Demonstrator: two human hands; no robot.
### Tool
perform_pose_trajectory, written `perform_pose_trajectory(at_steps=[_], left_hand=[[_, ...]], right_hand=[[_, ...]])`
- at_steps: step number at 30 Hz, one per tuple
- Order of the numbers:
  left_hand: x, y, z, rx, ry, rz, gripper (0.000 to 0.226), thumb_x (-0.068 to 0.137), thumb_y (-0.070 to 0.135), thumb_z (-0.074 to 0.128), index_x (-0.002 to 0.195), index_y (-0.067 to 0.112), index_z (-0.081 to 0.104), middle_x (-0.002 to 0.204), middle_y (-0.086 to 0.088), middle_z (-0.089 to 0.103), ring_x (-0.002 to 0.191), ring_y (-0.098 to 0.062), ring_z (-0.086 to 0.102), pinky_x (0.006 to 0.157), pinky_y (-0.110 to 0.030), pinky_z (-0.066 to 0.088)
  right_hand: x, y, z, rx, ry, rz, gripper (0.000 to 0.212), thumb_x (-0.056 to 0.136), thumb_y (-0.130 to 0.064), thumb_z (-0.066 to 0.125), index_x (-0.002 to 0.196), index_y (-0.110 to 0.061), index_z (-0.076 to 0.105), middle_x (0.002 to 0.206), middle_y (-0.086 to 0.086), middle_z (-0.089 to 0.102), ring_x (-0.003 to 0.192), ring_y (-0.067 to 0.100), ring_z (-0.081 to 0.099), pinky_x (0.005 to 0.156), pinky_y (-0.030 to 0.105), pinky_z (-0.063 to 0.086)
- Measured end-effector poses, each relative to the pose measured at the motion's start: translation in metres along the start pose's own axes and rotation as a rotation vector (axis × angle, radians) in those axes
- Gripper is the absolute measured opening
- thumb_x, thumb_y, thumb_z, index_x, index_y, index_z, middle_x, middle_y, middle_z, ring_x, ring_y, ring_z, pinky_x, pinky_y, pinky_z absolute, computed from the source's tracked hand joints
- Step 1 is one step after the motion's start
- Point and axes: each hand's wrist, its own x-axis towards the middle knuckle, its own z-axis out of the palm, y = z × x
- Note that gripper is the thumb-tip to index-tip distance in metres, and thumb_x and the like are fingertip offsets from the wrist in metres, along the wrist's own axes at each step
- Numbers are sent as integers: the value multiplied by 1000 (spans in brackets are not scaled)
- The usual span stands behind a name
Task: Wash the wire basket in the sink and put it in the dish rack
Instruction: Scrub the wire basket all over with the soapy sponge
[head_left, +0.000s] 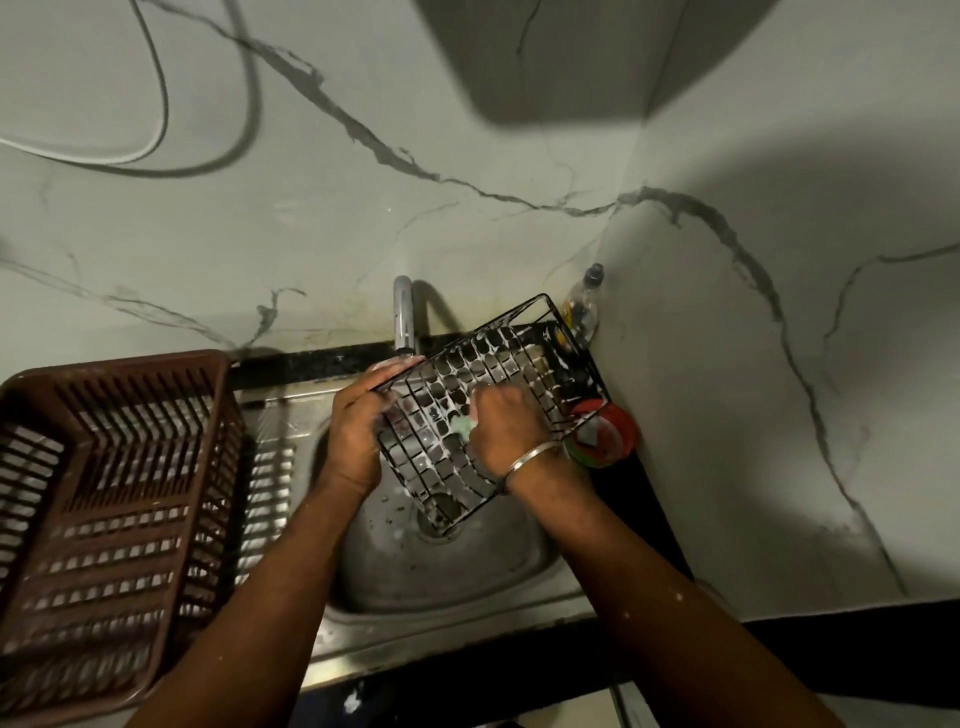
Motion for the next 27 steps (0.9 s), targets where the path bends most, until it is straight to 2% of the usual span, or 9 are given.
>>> perform_pose_trajectory(at_steps=[3, 4, 9, 11, 15, 18, 20, 24, 27], left_hand=[[-1, 2, 1, -9, -15, 16, 52, 93, 5, 46, 112, 37, 83, 121, -4, 78, 125, -40, 65, 109, -67, 47], [-1, 1, 0, -15, -29, 29, 51, 92, 6, 47, 113, 34, 83, 125, -4, 77, 127, -38, 65, 110, -67, 47], [-1, -4, -8, -17, -12, -34, 48, 87, 15, 48, 118, 31, 82, 132, -8, 74, 129, -50, 59, 109, -76, 42], [-2, -4, -7, -20, -8, -24, 48, 88, 15, 47, 117, 34, 82, 131, -7, 74, 129, -50, 58, 108, -75, 43], [-4, 3, 2, -14, -4, 40, 49, 88, 14, 47, 112, 38, 83, 129, -4, 76, 125, -38, 66, 104, -57, 54], [-4, 3, 4, -26, -17, 23, 49, 87, 14, 47, 113, 35, 83, 129, -5, 75, 106, -33, 70, 89, -43, 56], [-2, 0, 1, -38, -17, 28, 50, 87, 13, 46, 116, 31, 82, 131, -10, 74, 106, -38, 67, 89, -46, 54], [-4, 1, 5, -39, -3, 25, 48, 83, 13, 47, 111, 27, 83, 125, -13, 76, 109, -31, 68, 88, -38, 57], [-5, 1, 7, -60, 6, 17, 49, 83, 13, 46, 111, 28, 83, 127, -14, 74, 104, -29, 68, 79, -30, 59]], right_hand=[[-10, -12, 3, 103, -227, -66, 16, 82, -4, 79, 87, -18, 72, 96, 3, 70, 92, 21, 67, 81, 30, 57], [-11, -10, -1, 123, -219, -56, 16, 82, -4, 79, 88, -17, 73, 97, 3, 71, 93, 20, 67, 82, 30, 56], [5, 22, -26, 13, 203, 153, 18, 85, -5, 77, 102, -11, 73, 100, 9, 68, 92, 25, 66, 69, 28, 53], [5, 21, -20, -27, 222, 173, 18, 86, -6, 77, 103, -11, 70, 100, 8, 68, 91, 25, 67, 73, 34, 59], [0, 1, 5, 100, -72, 151, 14, 81, -13, 79, 92, -13, 72, 97, 8, 71, 94, 28, 69, 83, 36, 59], [5, 13, 3, 124, 27, 204, 11, 83, -9, 76, 92, -14, 71, 98, 8, 70, 93, 27, 68, 75, 31, 55], [6, 16, 0, 100, 79, 209, 13, 86, -7, 74, 95, -15, 69, 98, 6, 68, 92, 25, 65, 71, 30, 51], [-3, -3, 6, 164, -148, 80, 14, 83, -4, 76, 87, -16, 70, 93, 5, 71, 90, 22, 69, 79, 32, 57], [-1, 1, 10, 147, 5, 135, 13, 84, -4, 73, 89, -15, 69, 94, 8, 72, 91, 26, 69, 79, 36, 60]])
